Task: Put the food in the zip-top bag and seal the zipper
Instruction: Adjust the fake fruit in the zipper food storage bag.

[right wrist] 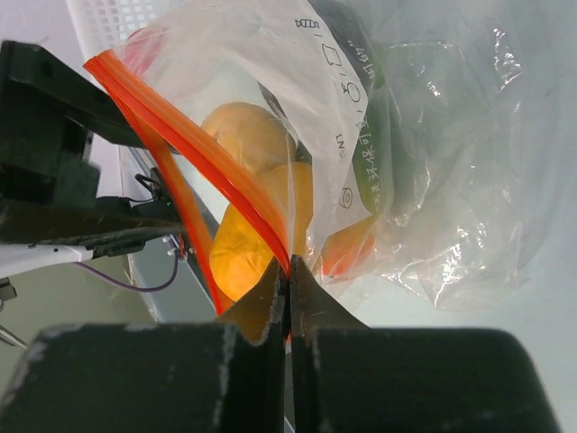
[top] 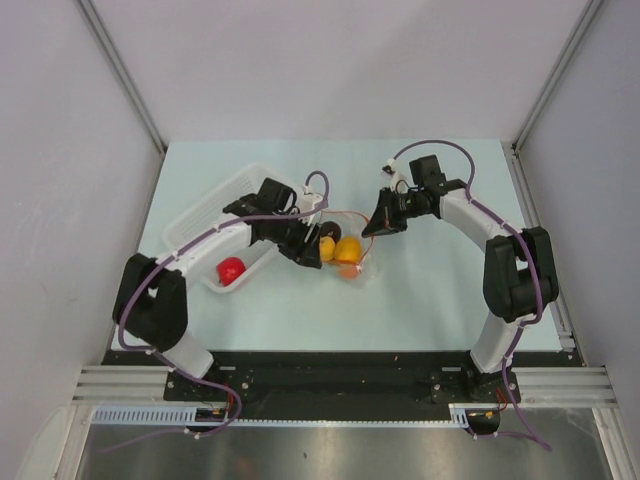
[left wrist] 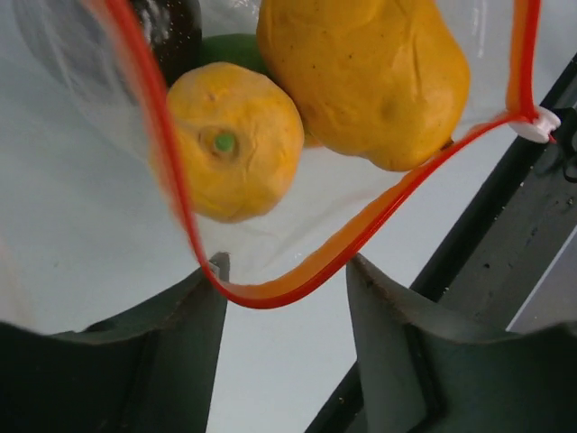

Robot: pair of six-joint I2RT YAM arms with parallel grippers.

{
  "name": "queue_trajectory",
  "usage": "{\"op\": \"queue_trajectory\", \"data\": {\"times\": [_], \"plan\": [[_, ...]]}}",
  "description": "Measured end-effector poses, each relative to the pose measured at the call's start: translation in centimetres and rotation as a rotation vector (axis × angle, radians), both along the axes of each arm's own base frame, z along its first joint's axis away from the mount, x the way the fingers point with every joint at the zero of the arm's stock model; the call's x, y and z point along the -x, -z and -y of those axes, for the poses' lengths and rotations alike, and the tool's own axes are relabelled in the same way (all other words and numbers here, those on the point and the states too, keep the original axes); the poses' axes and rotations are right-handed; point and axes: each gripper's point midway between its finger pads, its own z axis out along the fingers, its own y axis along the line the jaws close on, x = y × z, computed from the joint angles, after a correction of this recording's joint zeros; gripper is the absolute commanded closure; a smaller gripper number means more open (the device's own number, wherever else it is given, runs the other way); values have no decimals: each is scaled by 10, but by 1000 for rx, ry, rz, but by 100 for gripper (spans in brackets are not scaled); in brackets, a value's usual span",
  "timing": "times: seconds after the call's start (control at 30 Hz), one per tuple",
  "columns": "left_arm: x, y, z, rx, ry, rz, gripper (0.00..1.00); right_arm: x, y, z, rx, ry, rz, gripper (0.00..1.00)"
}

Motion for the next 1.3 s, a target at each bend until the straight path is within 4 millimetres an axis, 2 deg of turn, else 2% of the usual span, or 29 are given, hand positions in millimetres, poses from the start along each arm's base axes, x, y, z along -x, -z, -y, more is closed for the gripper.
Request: {"op": "queue_trajectory", "data": {"times": [0.03, 0.13, 0.2, 0.3, 0.53, 0.63, 0.7, 0.93, 1.0, 1.07, 1.13, 1.17, 1.23, 1.27, 1.3], "plan": [[-1, 4, 2, -5, 0, -13, 59, 0, 0, 0, 1, -1, 1, 100], [-4, 8, 5, -14, 3, -27, 76, 2, 1, 1, 6, -7, -3, 100], [-6, 3, 5, -14, 13, -13, 81, 3, 2, 4, 11, -9, -6, 100], [-9, -10, 6, -2, 22, 22, 100, 4, 3, 8, 18, -9, -8, 100], [2, -39, 1, 14, 53, 68, 100, 7, -4, 10, 14, -19, -4, 100], [3, -61, 1, 21, 81, 90, 100, 13, -18, 11, 4, -39, 16, 100], [3, -80, 2, 35, 99, 121, 100, 16, -36, 12, -3, -49, 60, 100], [18, -164, 1, 119, 175, 272, 100, 31, -127, 12, -44, -102, 319, 100], [21, -178, -1, 123, 182, 312, 100, 35, -141, 10, -41, -121, 382, 100], [20, -183, -4, 103, 176, 337, 99, 39, -143, 8, -24, -136, 410, 100], [16, -179, -7, 75, 165, 343, 85, 41, -138, 6, -1, -143, 408, 100], [14, -174, -9, 57, 157, 340, 57, 40, -133, 5, 9, -145, 401, 100], [10, -161, -13, 22, 146, 324, 38, 37, -120, 5, 34, -138, 375, 100], [10, -148, -16, 5, 128, 293, 21, 34, -112, 6, 50, -131, 357, 100], [9, -143, -19, -3, 121, 281, 16, 31, -102, 7, 66, -124, 335, 100]]}}
